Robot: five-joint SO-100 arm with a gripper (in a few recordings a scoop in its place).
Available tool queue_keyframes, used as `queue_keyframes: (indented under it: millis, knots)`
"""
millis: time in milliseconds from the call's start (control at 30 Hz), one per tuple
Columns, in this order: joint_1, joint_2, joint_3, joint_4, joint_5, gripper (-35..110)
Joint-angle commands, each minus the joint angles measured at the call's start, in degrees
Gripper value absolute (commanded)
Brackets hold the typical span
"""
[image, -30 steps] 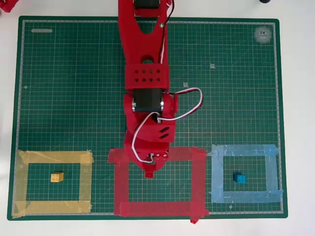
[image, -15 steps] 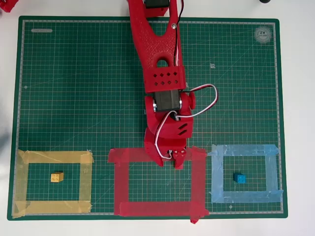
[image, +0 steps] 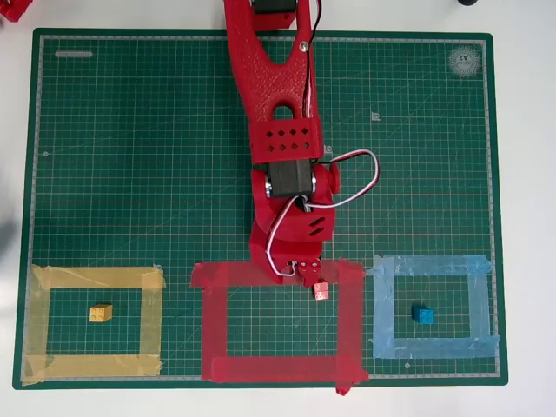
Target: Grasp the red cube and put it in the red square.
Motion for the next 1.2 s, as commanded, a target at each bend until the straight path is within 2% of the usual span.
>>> queue_keyframes:
  millis: [0,600,700,833,1167]
  knots:
    - [-1.7,5.3,0.7,3.2,1.2,16]
    - [-6.8,6.7,4.0,3.5,2.3,13]
    - [-6.5,5.3,3.1,1.0,2.1,11]
    - [-6.4,4.0,3.1,-3.6,1.9,-1]
    - [-7.5,1.9,2.8,-8.3,1.7,-1]
